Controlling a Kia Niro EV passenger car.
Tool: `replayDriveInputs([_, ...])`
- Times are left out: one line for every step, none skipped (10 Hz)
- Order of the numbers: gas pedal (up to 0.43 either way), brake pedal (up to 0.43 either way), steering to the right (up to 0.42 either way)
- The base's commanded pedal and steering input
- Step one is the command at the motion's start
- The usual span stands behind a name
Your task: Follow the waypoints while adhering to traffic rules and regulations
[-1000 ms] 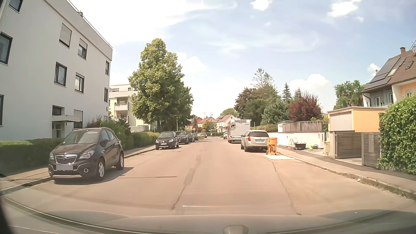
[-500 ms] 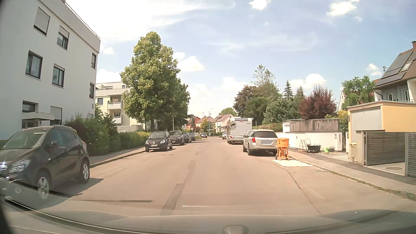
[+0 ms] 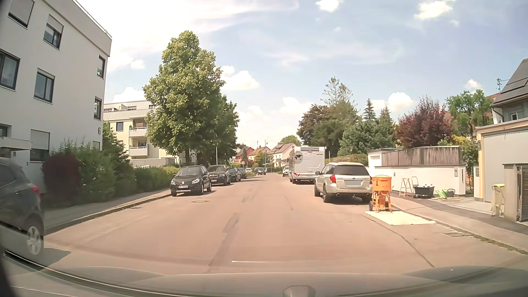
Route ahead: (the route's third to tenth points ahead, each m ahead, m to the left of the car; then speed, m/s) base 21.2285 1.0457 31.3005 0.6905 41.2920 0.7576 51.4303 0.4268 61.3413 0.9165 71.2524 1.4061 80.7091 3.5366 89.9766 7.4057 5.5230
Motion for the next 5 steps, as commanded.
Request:
replayDriveInputs([0.028,0.0,-0.007])
replayDriveInputs([0.028,0.0,-0.007])
replayDriveInputs([0.028,0.0,-0.008])
replayDriveInputs([0.028,0.0,-0.009])
replayDriveInputs([0.028,0.0,-0.01])
